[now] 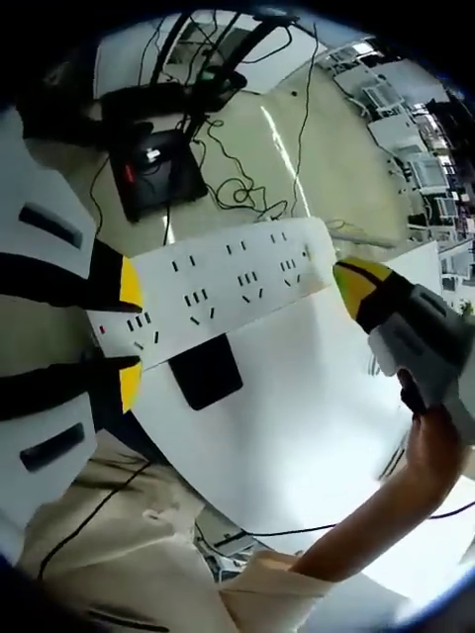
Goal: Pick up the power strip scattered on the table, fix it on the side mounting bracket of the table, and press the switch
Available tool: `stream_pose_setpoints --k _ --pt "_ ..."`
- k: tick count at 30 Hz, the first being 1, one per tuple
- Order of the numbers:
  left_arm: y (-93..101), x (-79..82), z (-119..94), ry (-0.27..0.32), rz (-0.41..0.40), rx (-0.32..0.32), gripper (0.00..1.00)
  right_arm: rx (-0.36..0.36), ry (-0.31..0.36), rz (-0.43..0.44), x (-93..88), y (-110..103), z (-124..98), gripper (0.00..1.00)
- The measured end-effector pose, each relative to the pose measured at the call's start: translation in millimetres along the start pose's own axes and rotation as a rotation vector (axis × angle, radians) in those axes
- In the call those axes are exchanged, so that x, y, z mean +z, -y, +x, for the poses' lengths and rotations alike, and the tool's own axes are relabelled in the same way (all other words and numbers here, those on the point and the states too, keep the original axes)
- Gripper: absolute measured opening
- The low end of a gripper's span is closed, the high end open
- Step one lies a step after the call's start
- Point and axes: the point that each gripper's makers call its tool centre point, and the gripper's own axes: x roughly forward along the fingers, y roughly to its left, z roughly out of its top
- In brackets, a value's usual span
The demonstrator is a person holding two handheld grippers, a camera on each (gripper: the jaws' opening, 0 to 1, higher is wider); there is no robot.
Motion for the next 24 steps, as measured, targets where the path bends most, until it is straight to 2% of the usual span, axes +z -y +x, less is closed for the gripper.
stream_pose_setpoints --k 11,24 --pt "2.0 0.4 -0.3 0.043 -0.005 0.0 0.27 0.018 0.065 0.05 -3.6 -8.2 -16.8 0.0" --pt "-2.1 5.8 -1.3 0.096 -0.034 -0.034 0.29 0.016 0.159 0.126 -10.6 -1.9 -34.1 0.04"
